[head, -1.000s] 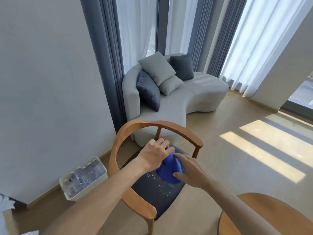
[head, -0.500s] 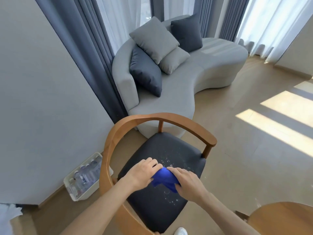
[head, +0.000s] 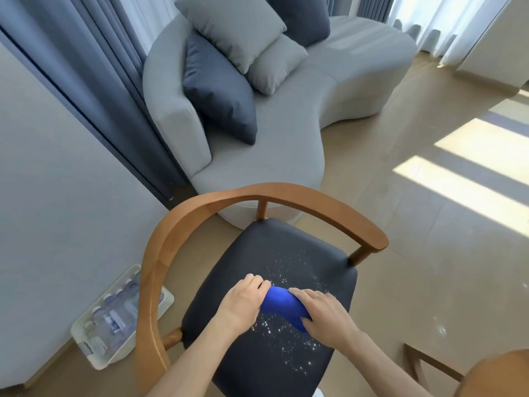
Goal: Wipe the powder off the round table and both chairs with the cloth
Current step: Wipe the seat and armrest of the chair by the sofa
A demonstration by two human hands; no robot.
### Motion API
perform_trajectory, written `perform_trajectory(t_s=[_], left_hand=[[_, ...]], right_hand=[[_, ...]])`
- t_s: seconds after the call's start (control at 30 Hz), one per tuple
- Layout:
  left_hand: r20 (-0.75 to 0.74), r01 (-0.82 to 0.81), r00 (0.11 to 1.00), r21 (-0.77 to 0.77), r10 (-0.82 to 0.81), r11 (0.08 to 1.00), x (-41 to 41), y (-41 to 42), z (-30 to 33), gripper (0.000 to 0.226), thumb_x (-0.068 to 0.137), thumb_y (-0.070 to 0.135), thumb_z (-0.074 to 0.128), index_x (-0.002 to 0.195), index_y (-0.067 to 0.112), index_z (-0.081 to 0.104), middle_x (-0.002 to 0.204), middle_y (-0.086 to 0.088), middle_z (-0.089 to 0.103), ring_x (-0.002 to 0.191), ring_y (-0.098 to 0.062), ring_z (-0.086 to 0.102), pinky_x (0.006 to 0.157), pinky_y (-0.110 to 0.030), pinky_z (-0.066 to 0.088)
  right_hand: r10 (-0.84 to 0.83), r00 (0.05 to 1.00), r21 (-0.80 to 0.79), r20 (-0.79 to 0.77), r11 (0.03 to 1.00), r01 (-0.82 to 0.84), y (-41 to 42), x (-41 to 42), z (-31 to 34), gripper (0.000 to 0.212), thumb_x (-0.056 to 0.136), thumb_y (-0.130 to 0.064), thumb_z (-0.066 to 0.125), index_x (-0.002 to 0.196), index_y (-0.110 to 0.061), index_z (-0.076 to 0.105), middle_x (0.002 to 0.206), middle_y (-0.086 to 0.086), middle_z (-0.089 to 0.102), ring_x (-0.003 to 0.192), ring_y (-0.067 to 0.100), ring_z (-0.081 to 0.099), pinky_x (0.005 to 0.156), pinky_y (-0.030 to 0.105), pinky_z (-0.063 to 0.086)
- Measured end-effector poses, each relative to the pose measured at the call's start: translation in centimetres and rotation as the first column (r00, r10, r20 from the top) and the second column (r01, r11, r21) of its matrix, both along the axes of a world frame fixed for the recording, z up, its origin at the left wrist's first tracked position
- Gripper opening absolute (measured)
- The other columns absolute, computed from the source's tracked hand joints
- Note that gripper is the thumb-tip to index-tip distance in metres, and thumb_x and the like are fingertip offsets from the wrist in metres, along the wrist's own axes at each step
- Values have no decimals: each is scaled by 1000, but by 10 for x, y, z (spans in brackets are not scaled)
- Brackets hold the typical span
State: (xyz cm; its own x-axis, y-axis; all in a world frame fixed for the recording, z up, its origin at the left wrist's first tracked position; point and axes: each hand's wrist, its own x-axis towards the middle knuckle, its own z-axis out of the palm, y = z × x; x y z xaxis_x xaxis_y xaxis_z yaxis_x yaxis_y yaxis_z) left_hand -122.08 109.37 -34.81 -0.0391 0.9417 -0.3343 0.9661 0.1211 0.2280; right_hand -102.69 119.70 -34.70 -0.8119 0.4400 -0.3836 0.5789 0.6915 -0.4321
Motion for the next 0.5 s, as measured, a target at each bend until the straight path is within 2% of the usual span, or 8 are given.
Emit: perform_trajectory(t_s=[0.1,0.17,0.3,0.4,0.5], left_hand=[[33,48,998,-37,-47,998,-13,4,-28,66,27,17,90,87,26,63,76,13,56,66,-7,53,52,-15,46],[34,69,997,-4,-69,998,-24,13,-47,69,20,19,91,83,27,64,73,14,54,63,-6,53,49,-13,45],[-23,91,996,104,-89,990,-54,53,-74,69,25,13,90,90,21,66,79,7,58,69,-12,55,52,-19,48],[-61,44,998,241,-30,970,-70,97,-89,73,34,1,87,103,10,64,91,-7,61,79,-23,59,62,-30,53],[-103,8,995,247,18,969,-81,125,-105,79,39,-4,83,113,7,55,103,-15,61,94,-31,60,73,-38,54]], right_hand=[[-23,997,-31,77,999,26,-1,-11,-21,63,86,-17,48,145,-31,30,141,-11,47,123,17,48,98,30,37],[-52,994,-37,100,998,56,2,-20,-34,63,87,-18,48,146,-30,29,143,-12,45,126,17,46,99,30,36],[-165,986,60,28,985,163,27,-45,-54,62,87,-18,57,144,-29,35,139,-11,49,121,17,51,99,30,37],[-191,971,252,-144,942,223,58,-65,-82,72,61,-9,80,128,-20,55,119,-5,64,97,20,64,86,31,47],[-174,967,400,-184,886,235,87,-83,-114,68,60,-2,77,125,-10,59,119,6,64,99,29,63,89,39,47]])
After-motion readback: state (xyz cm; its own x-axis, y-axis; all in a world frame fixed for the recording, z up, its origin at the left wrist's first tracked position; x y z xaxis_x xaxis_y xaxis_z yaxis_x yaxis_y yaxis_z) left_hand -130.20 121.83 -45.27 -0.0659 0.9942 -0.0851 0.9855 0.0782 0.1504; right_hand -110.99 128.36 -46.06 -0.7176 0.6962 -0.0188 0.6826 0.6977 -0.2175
